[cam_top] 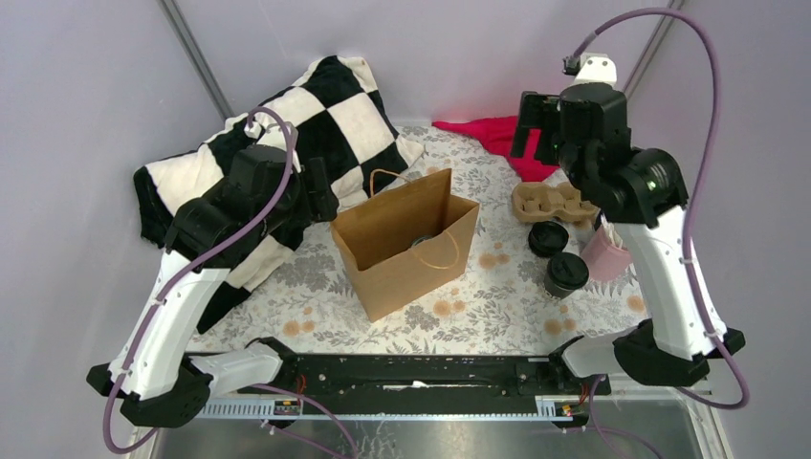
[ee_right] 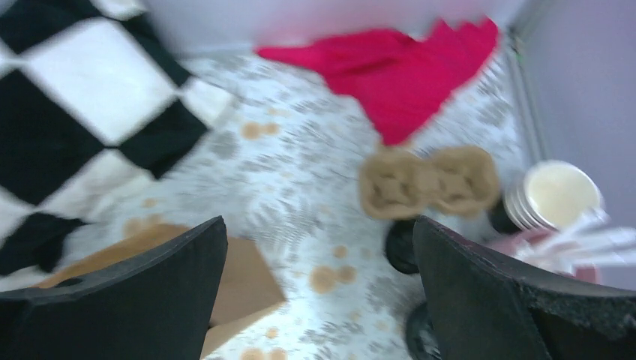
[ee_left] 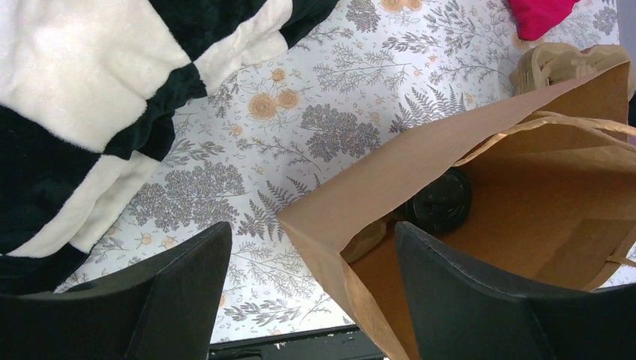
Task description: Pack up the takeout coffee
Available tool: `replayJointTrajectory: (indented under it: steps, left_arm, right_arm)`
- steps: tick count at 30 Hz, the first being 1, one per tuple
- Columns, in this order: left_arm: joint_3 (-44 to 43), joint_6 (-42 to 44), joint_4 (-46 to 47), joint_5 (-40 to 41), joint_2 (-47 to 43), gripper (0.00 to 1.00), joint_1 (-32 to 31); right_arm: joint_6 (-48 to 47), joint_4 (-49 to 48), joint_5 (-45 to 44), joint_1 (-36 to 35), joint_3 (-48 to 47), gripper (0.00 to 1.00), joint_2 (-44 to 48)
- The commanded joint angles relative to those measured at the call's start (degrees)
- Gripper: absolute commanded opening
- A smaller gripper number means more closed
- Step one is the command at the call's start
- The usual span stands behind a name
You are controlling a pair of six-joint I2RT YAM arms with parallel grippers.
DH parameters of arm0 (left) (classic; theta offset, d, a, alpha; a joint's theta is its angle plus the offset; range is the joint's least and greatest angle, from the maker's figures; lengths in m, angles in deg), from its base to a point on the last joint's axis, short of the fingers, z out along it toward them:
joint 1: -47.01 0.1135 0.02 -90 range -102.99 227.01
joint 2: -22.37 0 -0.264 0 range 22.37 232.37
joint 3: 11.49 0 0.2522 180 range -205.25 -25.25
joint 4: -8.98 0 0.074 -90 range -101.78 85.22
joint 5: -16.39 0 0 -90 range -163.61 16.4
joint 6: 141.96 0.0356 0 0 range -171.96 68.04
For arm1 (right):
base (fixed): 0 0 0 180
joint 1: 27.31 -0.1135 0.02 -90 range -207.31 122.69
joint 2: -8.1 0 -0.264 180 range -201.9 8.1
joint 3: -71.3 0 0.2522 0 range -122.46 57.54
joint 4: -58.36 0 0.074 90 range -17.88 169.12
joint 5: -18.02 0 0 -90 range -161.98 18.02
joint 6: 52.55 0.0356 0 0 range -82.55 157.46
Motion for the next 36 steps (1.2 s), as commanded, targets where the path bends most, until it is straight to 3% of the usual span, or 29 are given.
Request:
replayJointTrajectory:
  steps: [1,5,12,26,36]
  left_arm:
    - [-1.13,-0.35,-0.24,0.79,-1.11,0.84,0.26]
    - [-1.37,-0.54,-0.82,0.65,-1.08,0.85,0.26]
    - [-0.63,-0.39,-1.0,0.84,-1.31,0.85,0.26]
    - [-1.11,1.82,-0.92,1.85,-0.59,0.87,0.26]
    - [-0.22,2.1,-0.2,1.61,-0.89,0.87,0.28]
  right_arm:
    - [0.83,5.31,4.73,11.48,8.93,1.0,-2.11]
    - [3.07,8.5,20.0,21.24,19.1,1.0,-3.92]
    - [2.11,7.37,25.09,24.98,32.66,1.0,-3.84]
    - [7.74,8.06,25.32,30.95,43.49,1.0,-0.64]
    - [12.57,12.51,15.57,31.19,44.51,1.0,3.02]
